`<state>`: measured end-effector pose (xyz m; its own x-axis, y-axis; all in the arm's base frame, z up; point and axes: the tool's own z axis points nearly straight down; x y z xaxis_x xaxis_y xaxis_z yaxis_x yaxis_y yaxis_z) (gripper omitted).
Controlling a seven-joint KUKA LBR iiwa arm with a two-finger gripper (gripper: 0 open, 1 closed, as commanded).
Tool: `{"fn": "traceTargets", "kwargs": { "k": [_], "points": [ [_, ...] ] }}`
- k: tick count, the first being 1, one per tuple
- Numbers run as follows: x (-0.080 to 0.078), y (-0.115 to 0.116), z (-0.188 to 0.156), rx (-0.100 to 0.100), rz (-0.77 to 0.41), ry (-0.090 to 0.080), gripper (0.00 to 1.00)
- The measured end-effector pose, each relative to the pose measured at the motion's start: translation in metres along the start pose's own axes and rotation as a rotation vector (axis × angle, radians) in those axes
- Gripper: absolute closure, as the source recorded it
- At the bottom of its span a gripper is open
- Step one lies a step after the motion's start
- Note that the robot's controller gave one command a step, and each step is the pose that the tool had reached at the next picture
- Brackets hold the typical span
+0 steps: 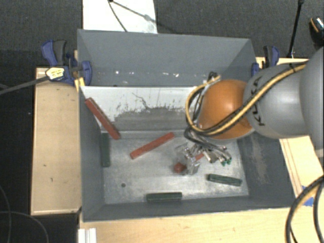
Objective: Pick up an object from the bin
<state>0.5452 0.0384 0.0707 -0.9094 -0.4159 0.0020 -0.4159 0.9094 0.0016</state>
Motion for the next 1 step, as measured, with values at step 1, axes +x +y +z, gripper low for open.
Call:
{"fn": "traceTargets", "kwargs": {
  "k": [1],
  "points": [
    [-0.0069, 0.0137, -0.153, 0.005, -0.003, -0.013, 1.0]
  ]
}}
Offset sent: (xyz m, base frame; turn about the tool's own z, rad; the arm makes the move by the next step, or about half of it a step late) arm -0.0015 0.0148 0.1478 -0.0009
